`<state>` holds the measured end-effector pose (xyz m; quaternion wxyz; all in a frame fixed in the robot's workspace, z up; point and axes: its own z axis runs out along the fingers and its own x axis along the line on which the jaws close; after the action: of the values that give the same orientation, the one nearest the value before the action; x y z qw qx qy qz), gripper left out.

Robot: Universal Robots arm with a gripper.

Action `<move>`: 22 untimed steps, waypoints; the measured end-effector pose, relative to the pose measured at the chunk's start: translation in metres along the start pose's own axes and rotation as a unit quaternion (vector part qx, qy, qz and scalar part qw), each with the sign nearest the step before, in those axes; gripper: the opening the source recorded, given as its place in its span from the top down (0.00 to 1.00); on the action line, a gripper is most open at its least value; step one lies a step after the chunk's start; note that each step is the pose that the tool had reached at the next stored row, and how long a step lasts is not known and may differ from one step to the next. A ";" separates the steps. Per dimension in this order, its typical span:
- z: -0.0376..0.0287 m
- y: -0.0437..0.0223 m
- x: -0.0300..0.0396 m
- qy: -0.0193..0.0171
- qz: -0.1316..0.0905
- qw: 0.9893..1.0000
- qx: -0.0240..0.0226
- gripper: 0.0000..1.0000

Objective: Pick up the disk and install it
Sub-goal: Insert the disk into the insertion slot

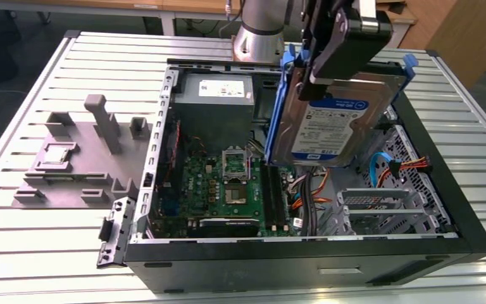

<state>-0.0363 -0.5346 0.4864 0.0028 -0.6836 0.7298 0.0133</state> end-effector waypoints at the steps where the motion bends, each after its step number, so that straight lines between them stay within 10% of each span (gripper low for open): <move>1: 0.0000 -0.0008 0.0015 0.000 0.000 1.000 0.000 0.64; 13: 0.0000 -0.0116 0.0196 0.000 0.000 1.000 0.000 0.64; 22: 0.0023 -0.0237 0.0208 0.000 -0.013 1.000 0.000 0.64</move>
<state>-0.0141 -0.5569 0.4833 0.0026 -0.6928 0.7210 0.0134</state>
